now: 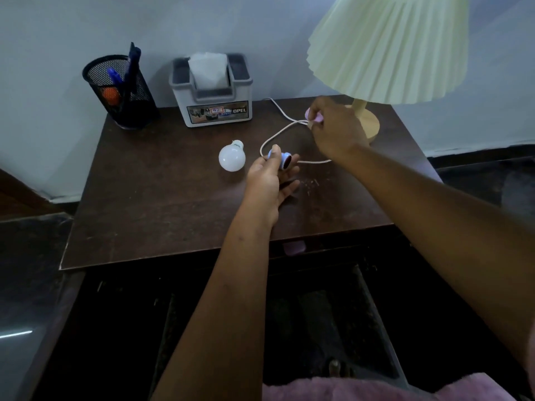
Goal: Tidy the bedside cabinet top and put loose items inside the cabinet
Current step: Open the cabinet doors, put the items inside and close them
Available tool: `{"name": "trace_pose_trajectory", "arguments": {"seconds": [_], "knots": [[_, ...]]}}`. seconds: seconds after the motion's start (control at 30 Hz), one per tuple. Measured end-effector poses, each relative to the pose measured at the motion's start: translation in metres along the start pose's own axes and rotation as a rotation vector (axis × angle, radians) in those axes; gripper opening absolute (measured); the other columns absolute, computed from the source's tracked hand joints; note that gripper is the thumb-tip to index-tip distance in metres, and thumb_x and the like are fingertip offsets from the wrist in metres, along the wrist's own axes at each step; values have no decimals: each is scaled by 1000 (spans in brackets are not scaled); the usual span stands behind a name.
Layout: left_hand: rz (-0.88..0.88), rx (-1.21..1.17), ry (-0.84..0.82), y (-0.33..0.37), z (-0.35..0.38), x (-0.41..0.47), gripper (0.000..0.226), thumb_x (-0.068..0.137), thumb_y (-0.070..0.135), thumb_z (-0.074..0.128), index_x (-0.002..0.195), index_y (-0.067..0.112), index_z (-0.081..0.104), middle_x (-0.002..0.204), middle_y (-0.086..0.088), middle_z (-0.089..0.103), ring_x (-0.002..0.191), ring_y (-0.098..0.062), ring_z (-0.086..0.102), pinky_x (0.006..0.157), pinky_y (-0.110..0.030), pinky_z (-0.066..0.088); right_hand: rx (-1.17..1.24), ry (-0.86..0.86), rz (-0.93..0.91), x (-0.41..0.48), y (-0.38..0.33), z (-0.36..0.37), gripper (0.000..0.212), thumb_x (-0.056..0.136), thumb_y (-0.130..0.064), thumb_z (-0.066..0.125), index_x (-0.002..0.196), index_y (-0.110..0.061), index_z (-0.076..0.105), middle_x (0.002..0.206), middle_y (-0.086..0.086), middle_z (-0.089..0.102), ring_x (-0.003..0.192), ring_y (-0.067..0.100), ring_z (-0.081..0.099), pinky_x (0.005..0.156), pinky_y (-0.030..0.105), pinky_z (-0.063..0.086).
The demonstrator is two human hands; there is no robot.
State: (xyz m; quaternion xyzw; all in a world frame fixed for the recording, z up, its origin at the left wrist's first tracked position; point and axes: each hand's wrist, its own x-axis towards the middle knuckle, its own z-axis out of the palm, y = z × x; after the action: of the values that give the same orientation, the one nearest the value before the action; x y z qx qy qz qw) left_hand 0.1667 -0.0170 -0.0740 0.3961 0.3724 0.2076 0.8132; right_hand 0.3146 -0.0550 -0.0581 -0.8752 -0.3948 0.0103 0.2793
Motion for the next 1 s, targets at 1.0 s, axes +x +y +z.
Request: {"name": "trace_pose_trajectory", "arguments": {"seconds": [1.0], "knots": [[-233,1233,-114,-148,8,-9,19,81,34,71,82,19,59,111,-9,64,100,-28,62,90,-37,53,21,-320,404,-167,175,58,20,92,-4,42,85,-17,56,106,19,65,102,34,59,84,33,44]]}}
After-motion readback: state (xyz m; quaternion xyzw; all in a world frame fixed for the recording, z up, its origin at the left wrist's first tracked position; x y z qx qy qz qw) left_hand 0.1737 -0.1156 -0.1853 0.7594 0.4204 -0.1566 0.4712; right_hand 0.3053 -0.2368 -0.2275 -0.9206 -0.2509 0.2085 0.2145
